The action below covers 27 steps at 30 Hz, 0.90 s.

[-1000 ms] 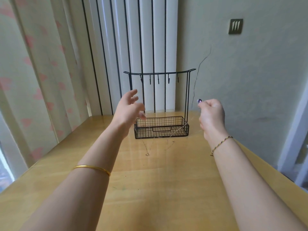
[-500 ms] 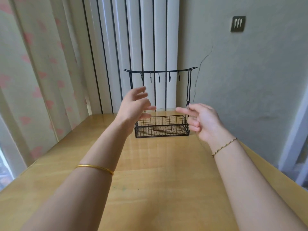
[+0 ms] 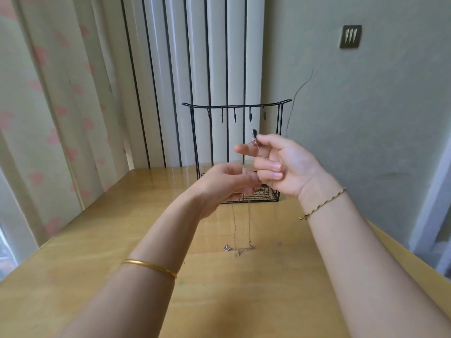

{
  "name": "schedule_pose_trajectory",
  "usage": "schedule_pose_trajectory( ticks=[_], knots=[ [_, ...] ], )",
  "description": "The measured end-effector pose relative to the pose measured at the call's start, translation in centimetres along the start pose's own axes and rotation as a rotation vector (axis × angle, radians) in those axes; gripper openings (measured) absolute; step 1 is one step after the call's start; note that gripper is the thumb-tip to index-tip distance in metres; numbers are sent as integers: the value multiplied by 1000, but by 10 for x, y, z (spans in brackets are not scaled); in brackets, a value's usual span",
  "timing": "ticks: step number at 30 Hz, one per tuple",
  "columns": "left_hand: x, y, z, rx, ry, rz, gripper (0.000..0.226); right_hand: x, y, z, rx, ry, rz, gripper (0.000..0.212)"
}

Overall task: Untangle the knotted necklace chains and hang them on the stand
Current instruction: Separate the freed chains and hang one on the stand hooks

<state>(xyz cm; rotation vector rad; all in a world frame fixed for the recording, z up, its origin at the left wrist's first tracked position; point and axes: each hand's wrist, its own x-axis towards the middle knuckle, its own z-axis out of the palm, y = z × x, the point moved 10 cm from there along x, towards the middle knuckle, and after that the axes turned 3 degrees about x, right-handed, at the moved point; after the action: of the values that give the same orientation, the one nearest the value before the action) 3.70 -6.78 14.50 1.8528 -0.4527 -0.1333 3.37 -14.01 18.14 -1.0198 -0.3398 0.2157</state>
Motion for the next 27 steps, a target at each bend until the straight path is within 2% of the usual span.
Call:
schedule_pose_trajectory(
  ticks=[3,6,9,14,16,18,21,24,27],
  knots=[
    [3,-17,-1,148,25,-91,6,-1,-5,-2,18,0,-12,24],
    [6,-38,1,312,16,-184,18,-1,-8,-9,83,35,-29,22],
    [11,-53,5,473,-9,-239,13,0,-8,-20,103,92,-54,21],
    [22,-80,9,852,-59,-334,25,-1,-6,-31,128,179,-93,21],
    [25,-82,5,867,1,-339,25,-3,-6,-40,141,237,-116,22],
    [23,-80,-6,611,118,-343,21,-7,-5,-56,182,325,-143,21],
    [15,-82,-24,34,295,-342,17,-15,-1,-85,287,468,-178,16],
    [13,-84,-27,-509,320,-351,17,-23,2,-107,372,580,-198,15],
    [16,-67,-24,-661,274,-322,34,-28,7,-119,431,659,-203,17]
  ],
)
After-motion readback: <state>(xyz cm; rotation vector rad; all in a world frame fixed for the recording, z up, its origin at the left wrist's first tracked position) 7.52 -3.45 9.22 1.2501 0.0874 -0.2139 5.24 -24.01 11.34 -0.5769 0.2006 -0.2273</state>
